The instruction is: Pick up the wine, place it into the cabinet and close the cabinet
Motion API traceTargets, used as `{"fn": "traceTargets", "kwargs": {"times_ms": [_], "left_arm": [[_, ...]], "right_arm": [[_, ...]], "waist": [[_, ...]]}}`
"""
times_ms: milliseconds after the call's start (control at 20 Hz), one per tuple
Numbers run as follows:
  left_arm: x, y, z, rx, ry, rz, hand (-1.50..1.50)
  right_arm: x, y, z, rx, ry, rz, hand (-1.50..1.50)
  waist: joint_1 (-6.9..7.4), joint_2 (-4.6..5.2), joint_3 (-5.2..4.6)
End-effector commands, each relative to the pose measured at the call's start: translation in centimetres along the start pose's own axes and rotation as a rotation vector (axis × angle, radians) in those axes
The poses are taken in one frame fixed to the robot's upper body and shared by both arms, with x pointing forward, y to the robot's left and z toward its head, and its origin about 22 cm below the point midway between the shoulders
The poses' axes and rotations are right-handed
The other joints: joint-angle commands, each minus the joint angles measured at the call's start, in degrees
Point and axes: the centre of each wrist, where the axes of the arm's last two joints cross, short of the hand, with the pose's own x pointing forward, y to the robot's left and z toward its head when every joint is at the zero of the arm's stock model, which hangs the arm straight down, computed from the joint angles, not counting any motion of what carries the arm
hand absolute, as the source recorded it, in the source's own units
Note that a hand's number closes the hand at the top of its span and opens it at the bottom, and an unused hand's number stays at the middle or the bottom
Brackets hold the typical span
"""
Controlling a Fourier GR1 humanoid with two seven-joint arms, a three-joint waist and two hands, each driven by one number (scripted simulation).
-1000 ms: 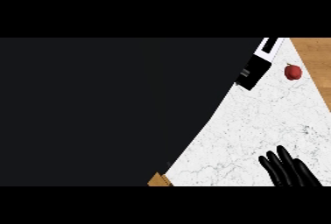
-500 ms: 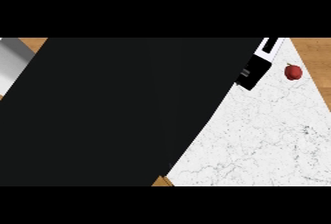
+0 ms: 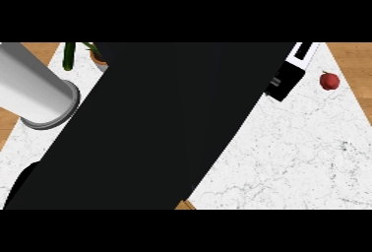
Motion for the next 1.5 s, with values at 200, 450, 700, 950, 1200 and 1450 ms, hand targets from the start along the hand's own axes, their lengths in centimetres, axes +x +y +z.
{"fn": "traceTargets", "kwargs": {"times_ms": [200,450,700,950,1200,1450], "left_arm": [[0.7,2.6,0.6,0.001,-0.006,-0.009,1.50],[2.2,5.1,1.4,-0.008,-0.004,-0.015,1.50],[1.5,4.9,3.2,-0.031,0.013,0.002,1.50],[1.9,5.4,2.0,-0.038,0.001,-0.008,1.50],[2.2,6.0,1.9,-0.026,0.013,0.003,1.50],[2.8,6.4,4.1,-0.030,0.005,0.007,1.50]], "right_arm": [[2.3,1.0,-0.1,0.107,-0.097,-0.132,1.50],[1.9,2.0,-2.4,0.223,-0.089,-0.149,1.50],[2.1,2.4,-4.6,0.286,-0.151,-0.144,1.50],[3.0,3.7,-8.2,0.291,-0.176,-0.159,1.50],[5.1,3.7,-11.5,0.335,-0.181,-0.178,1.50],[6.5,4.0,-16.9,0.296,-0.179,-0.214,1.50]], "waist": [[0.26,0.16,-0.01],[1.24,0.27,-0.05],[1.77,0.17,-0.04],[1.61,0.24,-0.12],[1.15,0.22,-0.06],[1.68,0.18,-0.04]]}}
